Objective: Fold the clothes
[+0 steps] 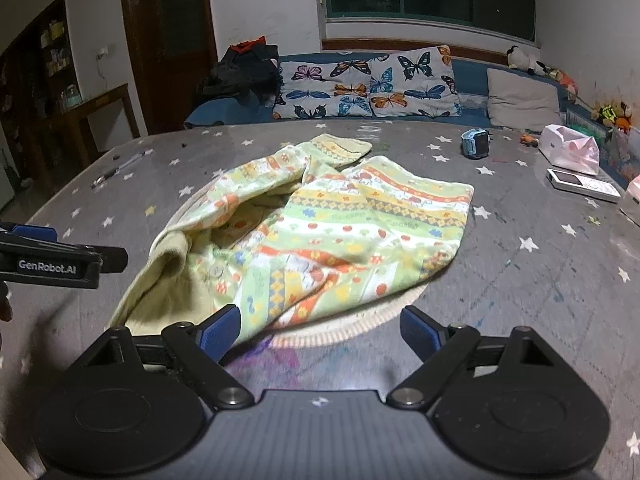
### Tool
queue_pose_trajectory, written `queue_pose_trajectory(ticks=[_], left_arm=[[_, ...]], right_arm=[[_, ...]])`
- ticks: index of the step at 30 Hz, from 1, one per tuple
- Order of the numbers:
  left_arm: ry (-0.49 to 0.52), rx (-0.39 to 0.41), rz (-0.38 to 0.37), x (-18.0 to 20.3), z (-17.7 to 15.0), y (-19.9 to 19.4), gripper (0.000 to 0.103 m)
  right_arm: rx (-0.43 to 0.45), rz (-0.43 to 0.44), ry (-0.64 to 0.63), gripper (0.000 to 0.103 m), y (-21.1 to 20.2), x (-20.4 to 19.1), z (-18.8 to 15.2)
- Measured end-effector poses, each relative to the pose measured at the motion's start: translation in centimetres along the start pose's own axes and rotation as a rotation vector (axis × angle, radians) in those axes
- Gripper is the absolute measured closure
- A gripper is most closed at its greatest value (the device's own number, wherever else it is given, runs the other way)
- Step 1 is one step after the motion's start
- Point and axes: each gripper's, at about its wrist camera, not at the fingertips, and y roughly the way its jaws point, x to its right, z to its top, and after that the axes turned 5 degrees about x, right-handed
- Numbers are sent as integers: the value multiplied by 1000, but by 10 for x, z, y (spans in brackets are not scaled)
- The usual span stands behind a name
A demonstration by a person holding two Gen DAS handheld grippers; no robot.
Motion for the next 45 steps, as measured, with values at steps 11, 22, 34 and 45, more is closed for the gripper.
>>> queue_pose_trajectory(ticks=[11, 22, 34, 45], left_arm=[[137, 65, -127, 41, 48, 30, 18], [357, 20, -216, 92, 57, 89, 58], [295, -14, -215, 70, 60, 120, 98], [253, -9, -242, 63, 67, 118, 95]], right_arm=[[9, 6, 1, 38, 48, 18, 50], [-55, 73, 43, 58, 125, 30, 81], [-93, 105, 14, 64, 194, 18, 102], [-107, 121, 13, 82, 197, 16, 103]])
